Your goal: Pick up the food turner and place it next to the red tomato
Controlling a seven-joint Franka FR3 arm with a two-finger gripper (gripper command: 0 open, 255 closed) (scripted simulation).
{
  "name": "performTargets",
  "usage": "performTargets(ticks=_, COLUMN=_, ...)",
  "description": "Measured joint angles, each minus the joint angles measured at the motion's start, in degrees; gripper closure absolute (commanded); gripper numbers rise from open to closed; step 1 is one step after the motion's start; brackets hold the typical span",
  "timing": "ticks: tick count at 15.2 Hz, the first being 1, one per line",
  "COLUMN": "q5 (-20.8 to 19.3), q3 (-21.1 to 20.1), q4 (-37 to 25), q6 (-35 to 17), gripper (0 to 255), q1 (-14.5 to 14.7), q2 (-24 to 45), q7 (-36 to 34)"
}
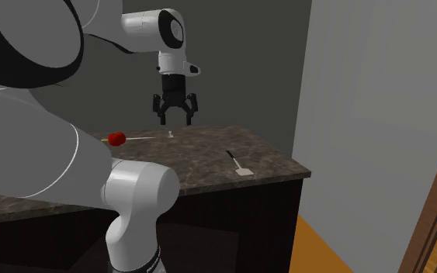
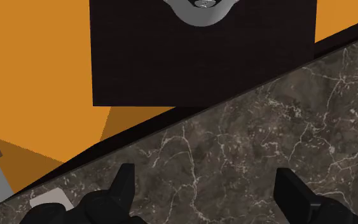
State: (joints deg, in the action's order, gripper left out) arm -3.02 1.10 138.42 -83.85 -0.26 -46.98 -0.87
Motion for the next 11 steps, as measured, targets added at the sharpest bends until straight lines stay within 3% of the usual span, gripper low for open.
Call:
performTargets(ticks=3, q5=-1.0, q3=1.4, q4=0.9, q6=-2.4, gripper=0, q1=-0.1, q2=1.1, q7=2.0)
performTargets(ticks=11, q5=-5.8, q3=10.0, q4=3.1, q6=-17.3, gripper=0, q1=0.0, q2=10.0, q7=14.2)
